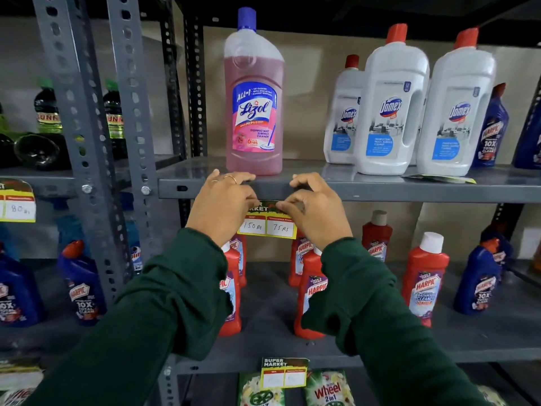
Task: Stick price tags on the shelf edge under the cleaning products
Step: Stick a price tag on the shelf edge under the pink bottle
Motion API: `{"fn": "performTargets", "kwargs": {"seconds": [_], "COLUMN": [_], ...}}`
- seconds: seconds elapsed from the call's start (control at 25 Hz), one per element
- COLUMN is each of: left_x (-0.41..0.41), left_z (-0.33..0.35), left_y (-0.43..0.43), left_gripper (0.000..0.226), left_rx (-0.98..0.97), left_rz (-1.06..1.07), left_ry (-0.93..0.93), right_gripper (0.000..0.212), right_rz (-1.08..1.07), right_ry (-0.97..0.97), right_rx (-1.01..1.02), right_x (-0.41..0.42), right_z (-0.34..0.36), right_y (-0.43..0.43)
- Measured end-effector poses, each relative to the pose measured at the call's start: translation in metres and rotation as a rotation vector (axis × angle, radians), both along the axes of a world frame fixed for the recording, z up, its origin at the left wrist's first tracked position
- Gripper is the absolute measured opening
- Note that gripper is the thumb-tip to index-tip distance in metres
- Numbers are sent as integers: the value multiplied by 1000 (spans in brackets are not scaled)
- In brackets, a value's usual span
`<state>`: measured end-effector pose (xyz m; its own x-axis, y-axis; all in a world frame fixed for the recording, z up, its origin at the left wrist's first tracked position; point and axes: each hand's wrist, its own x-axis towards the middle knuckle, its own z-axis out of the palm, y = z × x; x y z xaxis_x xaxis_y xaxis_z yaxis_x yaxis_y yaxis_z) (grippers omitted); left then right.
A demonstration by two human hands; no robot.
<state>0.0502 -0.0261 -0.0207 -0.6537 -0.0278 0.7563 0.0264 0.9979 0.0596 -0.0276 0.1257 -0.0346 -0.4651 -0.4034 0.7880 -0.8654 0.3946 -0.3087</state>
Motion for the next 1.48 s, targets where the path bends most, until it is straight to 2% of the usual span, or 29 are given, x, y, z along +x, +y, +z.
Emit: {"fn": "performTargets", "kwargs": {"seconds": [0.24,0.44,0.72,0.8,0.92,1.0,1.12,1.32,1.48], "left_x": [-3,-6,-10,-12,-20,-26,-31,-20,-16], "left_z": [-1,9,8,7,3,-5,-7,2,-2], "left_y": [0,-1,-5,-7,-8,-8,-12,-16,-23], "left_gripper": [12,14,13,8,21,35,41,15,15], "left_rx": [47,121,124,159,154,114,120,250,233], "left_rz": [19,8,20,-12,-73,-6,27,-78,-118], "left_ry": [69,132,197,198,189,192,212,230,227], "right_gripper": [17,21,19,29,50,55,50,33,23], "right_rz": [-99,-172,-221,-169,-179,-268,-272,-191,-153], "right_ry": [46,5,-34,-55,-120,-80,-24,-56,-22], "right_rx": [-89,-115,-148,-144,-20,41,-9,-76,-71], "right_x": [3,6,4,0,-10,-15,-17,-17,-18], "right_z": [-2,12,16,16,20,18,15,18,17], "right_y": [-14,-18,-24,-24,-24,-25,-23,-15,-13]}}
